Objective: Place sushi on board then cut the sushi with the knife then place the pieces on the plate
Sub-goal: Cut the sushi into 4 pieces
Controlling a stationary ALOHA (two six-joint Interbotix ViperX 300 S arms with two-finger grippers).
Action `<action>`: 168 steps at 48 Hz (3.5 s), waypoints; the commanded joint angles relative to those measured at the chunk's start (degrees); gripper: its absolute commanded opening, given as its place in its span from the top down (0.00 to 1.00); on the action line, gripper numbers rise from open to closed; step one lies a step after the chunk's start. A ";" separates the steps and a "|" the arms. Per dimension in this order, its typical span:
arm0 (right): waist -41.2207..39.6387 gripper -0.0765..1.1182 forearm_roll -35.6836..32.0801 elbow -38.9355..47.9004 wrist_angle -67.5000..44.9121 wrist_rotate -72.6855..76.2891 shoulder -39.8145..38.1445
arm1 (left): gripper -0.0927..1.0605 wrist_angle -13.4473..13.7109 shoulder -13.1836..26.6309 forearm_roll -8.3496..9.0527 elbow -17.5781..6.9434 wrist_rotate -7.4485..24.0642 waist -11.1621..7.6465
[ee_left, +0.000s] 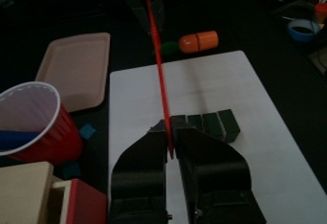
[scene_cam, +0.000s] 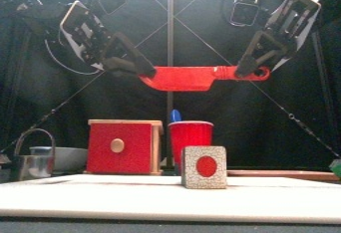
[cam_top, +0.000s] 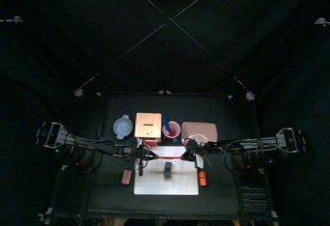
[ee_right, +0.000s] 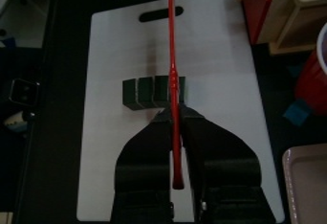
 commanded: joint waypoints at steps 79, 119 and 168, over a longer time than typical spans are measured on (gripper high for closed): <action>4.92 0.66 -3.96 -3.34 -1.49 0.00 11.87 | 0.57 2.02 12.92 3.25 -7.65 0.44 -1.58; 5.27 0.66 -4.48 -4.13 -2.64 0.09 15.56 | 0.57 2.02 16.26 4.48 -8.17 0.35 -0.97; 4.22 0.66 -13.18 -11.34 1.76 0.09 12.74 | 0.57 3.34 11.16 4.48 -10.37 0.35 -2.20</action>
